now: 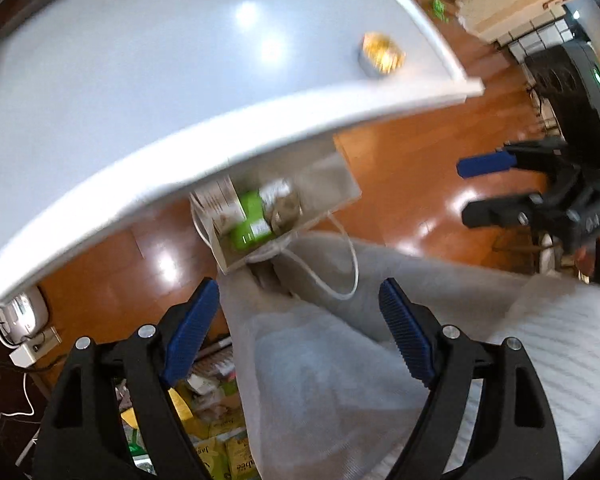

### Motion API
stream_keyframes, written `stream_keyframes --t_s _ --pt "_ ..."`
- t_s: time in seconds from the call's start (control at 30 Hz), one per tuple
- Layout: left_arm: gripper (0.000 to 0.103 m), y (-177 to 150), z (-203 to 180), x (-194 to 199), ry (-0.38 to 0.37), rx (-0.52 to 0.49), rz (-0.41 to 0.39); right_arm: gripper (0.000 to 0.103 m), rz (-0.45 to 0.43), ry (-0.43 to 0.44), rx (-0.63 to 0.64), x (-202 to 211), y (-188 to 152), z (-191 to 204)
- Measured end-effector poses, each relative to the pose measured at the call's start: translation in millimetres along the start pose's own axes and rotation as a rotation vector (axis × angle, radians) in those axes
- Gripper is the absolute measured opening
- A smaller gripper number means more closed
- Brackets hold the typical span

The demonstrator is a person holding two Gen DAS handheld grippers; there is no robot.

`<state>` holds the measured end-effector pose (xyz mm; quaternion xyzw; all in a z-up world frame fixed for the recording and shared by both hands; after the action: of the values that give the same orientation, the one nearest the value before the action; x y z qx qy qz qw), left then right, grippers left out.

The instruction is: Collect trash

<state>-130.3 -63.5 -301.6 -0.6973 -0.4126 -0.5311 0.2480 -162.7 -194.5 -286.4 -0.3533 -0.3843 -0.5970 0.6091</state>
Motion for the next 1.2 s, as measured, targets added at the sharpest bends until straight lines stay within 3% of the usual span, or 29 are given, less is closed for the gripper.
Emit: stream_keyframes --t_s 0.13,0.23,0.33,0.57,0.67,0.8,1.2 --pt "0.083 33.8 -6.3 49.8 0.056 0.018 -0.171 0.089 -0.140 -0.056 0.061 42.3 24.9 19.8" --pt "0.083 57.7 -6.9 82.0 0.119 0.024 -0.298 0.093 -0.296 -0.157 0.123 76.3 52.7 32.0" --pt "0.083 76.4 -6.2 107.1 0.178 0.029 -0.401 0.094 -0.389 -0.224 0.169 95.2 70.6 39.0" --pt "0.083 96.5 -1.4 147.6 0.288 0.100 -0.552 0.095 -0.555 -0.292 0.197 130.7 106.9 52.0" --pt "0.092 105.4 10.4 172.3 0.330 0.149 -0.629 0.096 -0.629 -0.310 0.204 151.9 123.1 59.2" --pt "0.095 120.3 25.6 202.9 0.387 0.208 -0.725 0.098 -0.726 -0.334 0.217 180.8 146.0 69.8" --pt "0.101 150.2 53.0 268.5 0.504 0.279 -0.925 0.099 -0.895 -0.352 0.269 223.5 188.0 102.8"
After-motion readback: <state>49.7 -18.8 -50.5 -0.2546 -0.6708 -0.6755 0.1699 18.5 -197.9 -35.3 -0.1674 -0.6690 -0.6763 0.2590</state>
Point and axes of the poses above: each gripper's, at about its wrist camera, not at the fingertips, and x roughly against the way its jaws point, z to its left, y to its top, the point moved 10 cm from there along -x, roughly the way its jaws point, and after that the axes turned 2 degrees about x, right-handed, at the moved point
